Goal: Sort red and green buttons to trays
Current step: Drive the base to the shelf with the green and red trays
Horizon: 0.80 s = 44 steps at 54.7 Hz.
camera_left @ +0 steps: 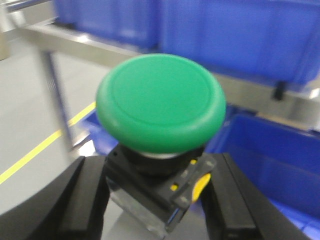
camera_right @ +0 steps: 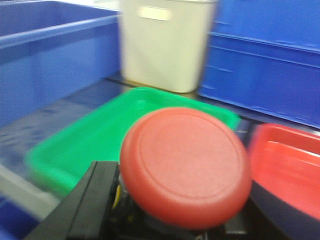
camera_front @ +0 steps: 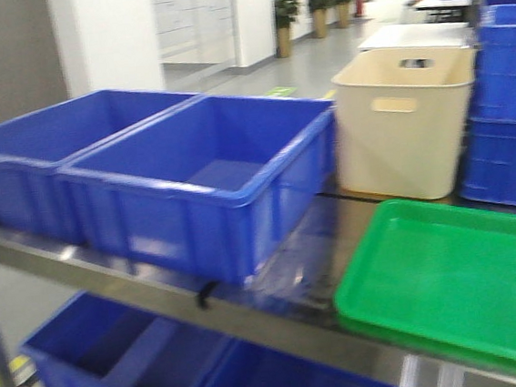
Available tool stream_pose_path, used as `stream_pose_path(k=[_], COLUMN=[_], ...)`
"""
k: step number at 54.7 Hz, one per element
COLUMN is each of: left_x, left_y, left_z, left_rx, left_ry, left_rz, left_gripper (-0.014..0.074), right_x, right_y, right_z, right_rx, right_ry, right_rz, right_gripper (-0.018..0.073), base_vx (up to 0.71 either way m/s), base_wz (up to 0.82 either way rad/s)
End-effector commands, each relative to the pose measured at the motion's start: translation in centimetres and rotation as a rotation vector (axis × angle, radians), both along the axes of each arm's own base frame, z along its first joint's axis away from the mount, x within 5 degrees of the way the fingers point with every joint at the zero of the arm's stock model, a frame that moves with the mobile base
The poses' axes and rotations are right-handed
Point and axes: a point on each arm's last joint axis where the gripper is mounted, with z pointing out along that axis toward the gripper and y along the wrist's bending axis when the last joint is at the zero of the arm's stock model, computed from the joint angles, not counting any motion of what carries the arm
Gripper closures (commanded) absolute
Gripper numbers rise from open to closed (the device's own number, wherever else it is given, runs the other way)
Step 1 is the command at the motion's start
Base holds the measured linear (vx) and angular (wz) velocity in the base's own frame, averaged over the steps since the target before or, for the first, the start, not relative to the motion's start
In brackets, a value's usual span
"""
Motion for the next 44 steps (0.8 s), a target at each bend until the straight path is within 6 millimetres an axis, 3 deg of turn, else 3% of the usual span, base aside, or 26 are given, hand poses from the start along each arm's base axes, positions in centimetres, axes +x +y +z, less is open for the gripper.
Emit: stream_pose_path(k=[1, 31, 44], left_x=[0.13, 0.13, 0.22], left_y=[-0.38, -0.38, -0.4], left_z=[1.85, 1.85, 1.8], left_rx=[-0.015, -0.015, -0.014], left_ry=[-0.107, -0.107, -0.103], left_rz=[-0.041, -0.041, -0.041], left_gripper=[0.0598, 0.0598, 0.0598], right_x=[0.16, 0.16, 0.16], right_y=[0.17, 0.17, 0.17], right_z=[1.86, 1.86, 1.86], right_rx=[-0.017, -0.017, -0.017], right_ry=[-0.109, -0.109, -0.109], right_rz=[0.023, 0.023, 0.023], right_gripper=[0.0568, 0.0568, 0.0568], base_vx=[0.26, 0.23, 0.15], base_wz=[-0.69, -0.7, -0.38])
